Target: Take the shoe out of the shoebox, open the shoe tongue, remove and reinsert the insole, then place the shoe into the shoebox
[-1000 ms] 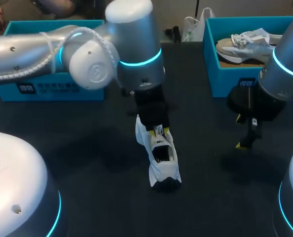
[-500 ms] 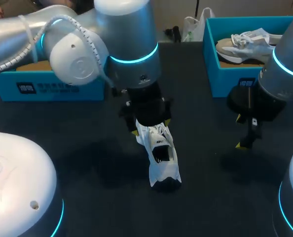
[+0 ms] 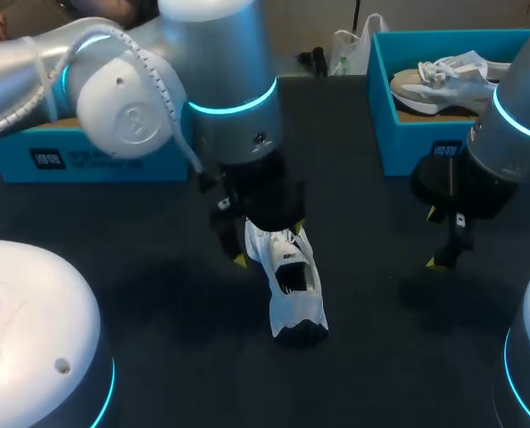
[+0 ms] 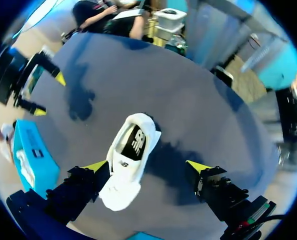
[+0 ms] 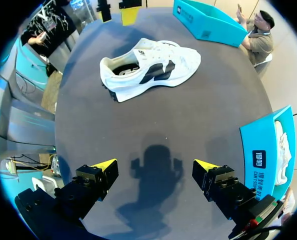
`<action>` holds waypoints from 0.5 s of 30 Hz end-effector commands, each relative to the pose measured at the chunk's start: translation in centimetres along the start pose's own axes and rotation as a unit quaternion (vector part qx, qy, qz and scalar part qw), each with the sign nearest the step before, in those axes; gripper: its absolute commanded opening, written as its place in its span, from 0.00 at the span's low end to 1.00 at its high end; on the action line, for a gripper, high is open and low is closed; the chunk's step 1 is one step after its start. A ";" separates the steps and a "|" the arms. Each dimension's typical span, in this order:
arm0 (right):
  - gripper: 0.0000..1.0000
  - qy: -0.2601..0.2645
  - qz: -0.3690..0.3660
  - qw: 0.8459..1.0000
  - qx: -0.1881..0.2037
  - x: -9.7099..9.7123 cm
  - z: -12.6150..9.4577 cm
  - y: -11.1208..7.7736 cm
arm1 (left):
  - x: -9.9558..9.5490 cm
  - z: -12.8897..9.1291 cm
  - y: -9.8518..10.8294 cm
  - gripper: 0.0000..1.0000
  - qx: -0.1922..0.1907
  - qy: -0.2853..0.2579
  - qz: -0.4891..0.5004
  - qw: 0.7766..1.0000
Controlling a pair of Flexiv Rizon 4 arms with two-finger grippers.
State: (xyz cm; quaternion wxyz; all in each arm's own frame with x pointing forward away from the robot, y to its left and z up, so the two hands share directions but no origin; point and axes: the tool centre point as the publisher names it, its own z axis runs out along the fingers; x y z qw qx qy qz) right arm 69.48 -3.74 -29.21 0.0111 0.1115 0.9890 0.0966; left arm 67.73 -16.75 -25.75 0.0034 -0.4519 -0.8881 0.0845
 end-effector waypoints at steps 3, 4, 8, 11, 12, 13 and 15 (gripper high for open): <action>1.00 -0.001 0.000 1.000 0.000 0.1 0.1 0.0 | 1.1 -0.4 -0.3 1.00 -0.023 -0.013 -0.182 0.983; 1.00 -0.001 0.000 1.000 0.000 0.1 0.1 0.0 | 1.1 -0.4 -0.3 1.00 -0.023 -0.013 -0.182 0.983; 1.00 -0.001 0.000 1.000 0.000 0.1 0.1 0.0 | 0.4 1.1 -1.2 1.00 -0.024 0.009 -0.290 0.957; 1.00 -0.001 0.000 1.000 0.000 0.1 0.1 0.0 | 0.4 1.9 -2.4 1.00 -0.017 0.019 -0.341 0.940; 1.00 -0.001 0.000 1.000 0.000 0.1 0.1 0.0 | 0.4 2.1 -2.7 1.00 -0.022 0.005 -0.363 0.931; 1.00 -0.001 0.000 1.000 0.000 0.1 0.1 0.0 | 0.6 2.2 -2.9 1.00 -0.013 0.003 -0.377 0.926; 1.00 -0.001 0.000 1.000 0.000 0.1 0.1 0.0 | 0.9 2.2 -3.3 1.00 -0.003 -0.001 -0.398 0.917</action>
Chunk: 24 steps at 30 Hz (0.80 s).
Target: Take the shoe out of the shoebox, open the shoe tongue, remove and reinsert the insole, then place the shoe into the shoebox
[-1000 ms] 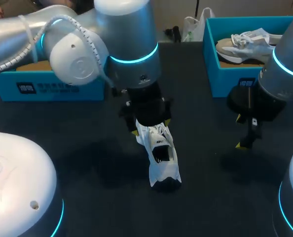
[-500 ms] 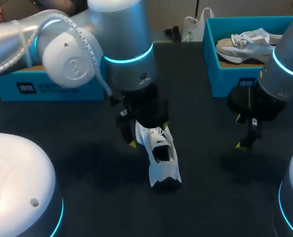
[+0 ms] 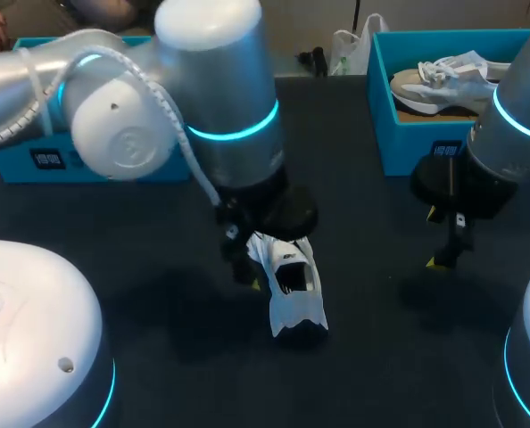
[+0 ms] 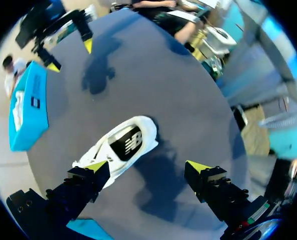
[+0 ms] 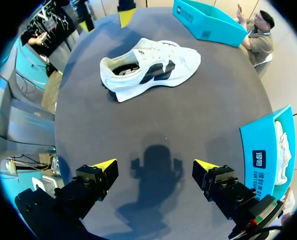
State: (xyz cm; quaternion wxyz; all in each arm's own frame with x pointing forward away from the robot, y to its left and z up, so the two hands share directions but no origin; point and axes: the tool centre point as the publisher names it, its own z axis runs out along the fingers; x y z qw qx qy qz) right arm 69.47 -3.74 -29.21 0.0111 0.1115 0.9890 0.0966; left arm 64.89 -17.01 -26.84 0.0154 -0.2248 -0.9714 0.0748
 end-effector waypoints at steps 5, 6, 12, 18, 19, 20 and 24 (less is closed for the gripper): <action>1.00 -0.001 0.000 1.000 0.000 0.1 0.1 0.0 | 0.7 1.1 -1.7 1.00 0.002 -0.005 -0.215 0.977; 1.00 -0.001 0.000 1.000 0.000 0.1 0.1 0.0 | 0.7 1.4 -1.8 1.00 -0.002 -0.006 -0.232 0.973; 1.00 -0.001 0.000 1.000 0.000 0.1 0.1 0.0 | 1.1 2.8 -2.8 1.00 -0.002 -0.020 -0.260 0.965; 1.00 -0.001 0.000 1.000 0.000 0.1 0.1 0.0 | 1.0 5.3 -3.7 1.00 0.008 -0.032 -0.263 0.964; 1.00 -0.001 0.000 1.000 0.000 0.1 0.1 0.0 | 0.9 5.6 -3.8 1.00 0.008 -0.032 -0.263 0.964; 1.00 -0.001 0.000 1.000 0.000 0.1 0.1 0.0 | 0.8 5.9 -3.9 1.00 0.008 -0.033 -0.258 0.966; 1.00 -0.001 0.000 1.000 0.000 0.1 0.1 0.0 | 0.5 6.7 -4.2 1.00 -0.001 -0.041 -0.262 0.964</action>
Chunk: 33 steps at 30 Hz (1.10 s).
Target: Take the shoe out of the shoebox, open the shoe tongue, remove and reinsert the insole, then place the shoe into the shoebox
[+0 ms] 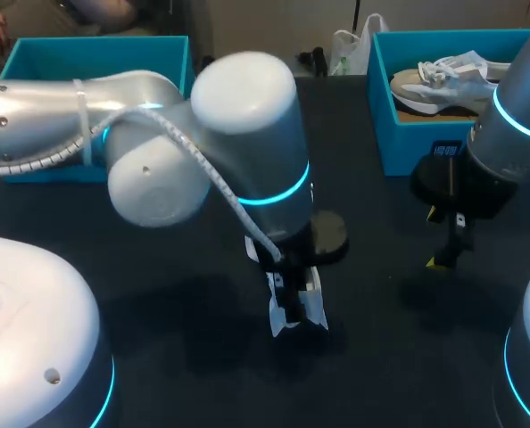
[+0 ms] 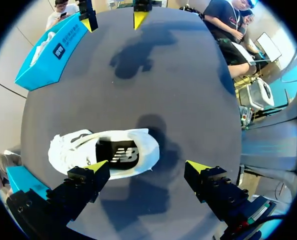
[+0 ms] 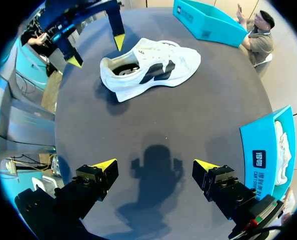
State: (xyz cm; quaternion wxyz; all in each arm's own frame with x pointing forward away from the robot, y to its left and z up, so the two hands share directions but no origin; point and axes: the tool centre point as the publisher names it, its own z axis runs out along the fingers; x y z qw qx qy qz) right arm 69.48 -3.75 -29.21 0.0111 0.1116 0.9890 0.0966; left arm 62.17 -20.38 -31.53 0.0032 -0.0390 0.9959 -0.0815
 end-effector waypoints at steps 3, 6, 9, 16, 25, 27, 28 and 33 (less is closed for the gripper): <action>1.00 -0.001 0.000 1.000 0.000 0.1 0.1 0.0 | 0.1 2.1 -1.0 1.00 -0.005 -0.005 -0.005 1.000; 1.00 -0.001 0.000 1.000 0.000 0.1 0.1 0.0 | 0.2 3.2 -1.3 1.00 -0.008 0.001 -0.006 1.000; 1.00 -0.001 0.000 1.000 0.000 0.1 0.1 0.0 | 0.3 4.0 -1.4 1.00 -0.010 -0.001 -0.015 1.000; 1.00 -0.001 0.000 1.000 0.000 0.1 0.1 0.0 | 0.3 5.9 -1.5 1.00 -0.011 -0.005 -0.034 0.999; 1.00 -0.001 0.000 1.000 0.000 0.1 0.1 0.0 | 0.6 7.4 -1.4 0.97 -0.018 -0.019 -0.050 0.998; 1.00 -0.001 0.000 1.000 0.000 0.1 0.1 0.0 | 0.5 7.6 -1.4 0.96 -0.019 -0.016 -0.051 0.998; 1.00 -0.001 0.000 1.000 0.000 0.1 0.1 0.0 | 0.5 7.7 -1.3 0.92 -0.020 -0.017 -0.052 0.998; 1.00 -0.001 0.000 1.000 0.000 0.1 0.1 0.0 | 0.5 8.0 -1.2 0.76 -0.029 -0.019 -0.059 0.998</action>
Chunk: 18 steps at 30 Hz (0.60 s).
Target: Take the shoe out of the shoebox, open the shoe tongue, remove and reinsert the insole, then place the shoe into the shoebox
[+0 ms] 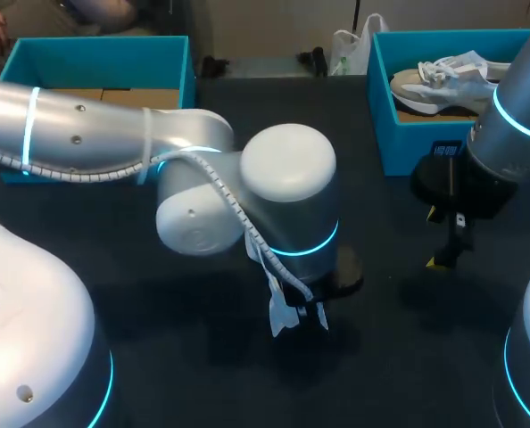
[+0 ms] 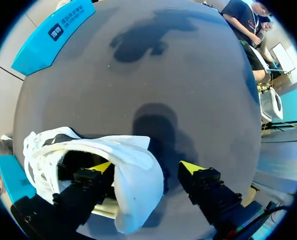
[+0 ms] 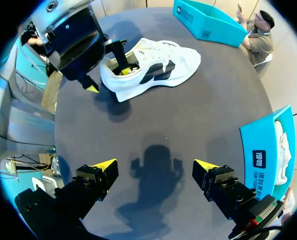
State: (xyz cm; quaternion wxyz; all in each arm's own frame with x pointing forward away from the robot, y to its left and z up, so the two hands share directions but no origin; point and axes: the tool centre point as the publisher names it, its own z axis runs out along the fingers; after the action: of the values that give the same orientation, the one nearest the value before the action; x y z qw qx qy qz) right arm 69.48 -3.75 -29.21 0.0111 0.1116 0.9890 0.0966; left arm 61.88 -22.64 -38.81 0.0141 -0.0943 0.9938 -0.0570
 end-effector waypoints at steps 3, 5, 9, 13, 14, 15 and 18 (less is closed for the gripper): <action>1.00 -0.001 0.000 1.000 0.000 0.1 0.1 0.0 | 0.1 0.7 -0.1 0.29 -0.007 -0.003 -0.009 1.000; 1.00 -0.001 0.000 1.000 0.000 0.1 0.1 0.0 | 0.0 0.7 0.0 0.00 -0.008 -0.003 -0.011 1.000; 1.00 -0.001 0.000 1.000 0.000 0.1 0.1 0.0 | -0.1 0.4 0.3 0.00 -0.010 -0.002 -0.014 1.000; 1.00 -0.001 0.000 1.000 0.000 0.1 0.1 0.0 | 0.0 -0.1 0.5 0.00 -0.009 -0.001 -0.015 1.000; 1.00 -0.001 0.000 1.000 0.000 0.1 0.1 0.0 | 0.0 -0.2 0.5 0.00 -0.009 -0.001 -0.015 1.000; 1.00 -0.001 0.000 1.000 0.000 0.1 0.1 0.0 | 0.1 -0.3 0.6 0.00 -0.011 -0.001 -0.014 1.000; 1.00 -0.001 0.000 1.000 0.000 0.1 0.1 0.0 | 0.0 -0.8 0.6 0.00 -0.015 -0.001 -0.005 1.000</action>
State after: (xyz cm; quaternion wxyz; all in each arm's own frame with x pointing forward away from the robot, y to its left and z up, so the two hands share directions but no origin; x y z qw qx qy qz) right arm 69.48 -3.74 -29.21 0.0111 0.1116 0.9890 0.0966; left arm 61.70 -22.40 -38.99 0.0127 -0.1048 0.9934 -0.0439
